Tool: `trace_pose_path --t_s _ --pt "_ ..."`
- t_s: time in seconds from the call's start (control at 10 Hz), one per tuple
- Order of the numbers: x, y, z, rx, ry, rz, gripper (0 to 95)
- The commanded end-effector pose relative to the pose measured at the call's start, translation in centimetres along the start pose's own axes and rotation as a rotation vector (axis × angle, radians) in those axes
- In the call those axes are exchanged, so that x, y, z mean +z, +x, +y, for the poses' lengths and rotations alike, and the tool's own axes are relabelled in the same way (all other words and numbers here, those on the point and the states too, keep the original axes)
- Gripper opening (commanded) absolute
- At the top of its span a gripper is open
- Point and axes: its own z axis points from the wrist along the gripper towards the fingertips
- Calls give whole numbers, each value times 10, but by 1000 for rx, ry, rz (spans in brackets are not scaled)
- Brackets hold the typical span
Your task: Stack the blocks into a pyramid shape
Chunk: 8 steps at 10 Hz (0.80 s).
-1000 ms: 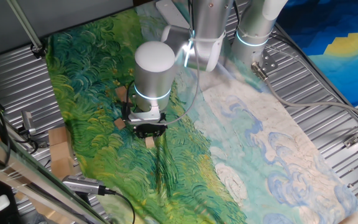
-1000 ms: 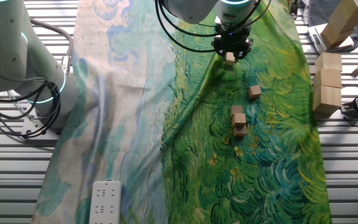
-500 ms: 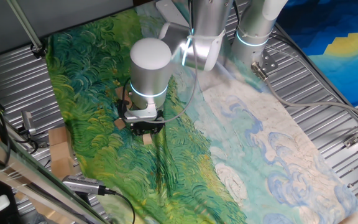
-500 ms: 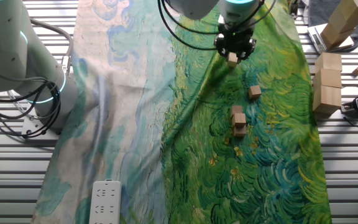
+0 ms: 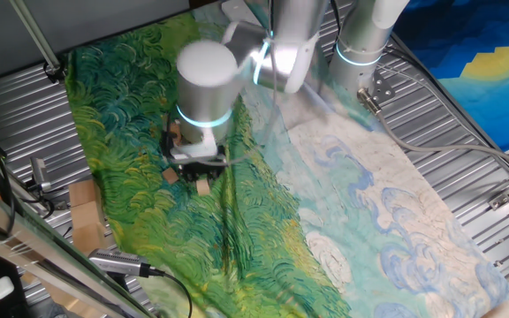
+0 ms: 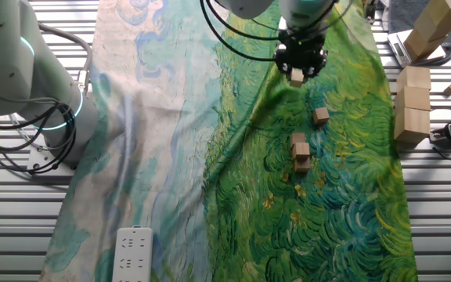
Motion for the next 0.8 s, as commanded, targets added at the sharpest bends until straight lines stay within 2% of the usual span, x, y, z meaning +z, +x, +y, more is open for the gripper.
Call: trace_pose_path --t_s 0.1,0.2,0.4,0.6,0.8 --pt "-10 34 6 -36 -8 -6 0" --pt "-16 55 7 -63 -5 -12 0" --pt "-25 86 7 -107 -3 -23 0" --pt "-19 99 8 -134 6 -46 0" --pt "-13 102 6 -127 20 -50 0"
